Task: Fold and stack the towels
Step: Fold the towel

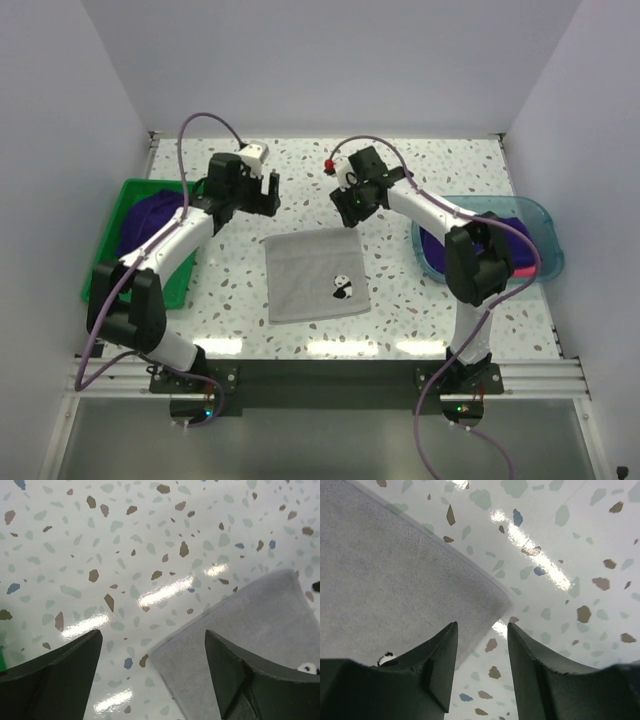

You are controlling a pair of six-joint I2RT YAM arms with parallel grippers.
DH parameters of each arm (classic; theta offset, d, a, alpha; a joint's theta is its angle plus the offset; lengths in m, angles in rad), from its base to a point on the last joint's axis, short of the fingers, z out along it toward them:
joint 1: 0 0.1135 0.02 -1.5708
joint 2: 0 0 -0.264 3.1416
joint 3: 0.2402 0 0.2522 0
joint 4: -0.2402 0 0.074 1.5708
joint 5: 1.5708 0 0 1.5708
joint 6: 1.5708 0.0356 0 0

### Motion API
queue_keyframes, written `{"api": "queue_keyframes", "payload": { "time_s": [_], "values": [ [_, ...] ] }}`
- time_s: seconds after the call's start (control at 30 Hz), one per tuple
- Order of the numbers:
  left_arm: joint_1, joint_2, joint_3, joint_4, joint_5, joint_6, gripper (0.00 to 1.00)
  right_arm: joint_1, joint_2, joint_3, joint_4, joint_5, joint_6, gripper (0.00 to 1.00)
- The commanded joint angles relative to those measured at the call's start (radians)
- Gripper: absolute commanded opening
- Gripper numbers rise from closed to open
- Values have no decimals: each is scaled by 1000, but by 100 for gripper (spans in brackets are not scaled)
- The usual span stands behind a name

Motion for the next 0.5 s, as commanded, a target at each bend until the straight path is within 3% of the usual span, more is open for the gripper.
{"api": "queue_keyframes", "payload": {
  "time_s": [0.0, 0.27, 0.47],
  "values": [
    [4, 76, 39, -77, 89, 308, 88, -28, 31, 122, -163, -51, -227, 48],
    [6, 244, 163, -220, 215, 460, 82, -62, 169, 268, -258, -152, -294, 48],
    [6, 284, 183, -254, 272, 497, 75, -79, 273, 353, -266, -168, -290, 41]
  ]
}}
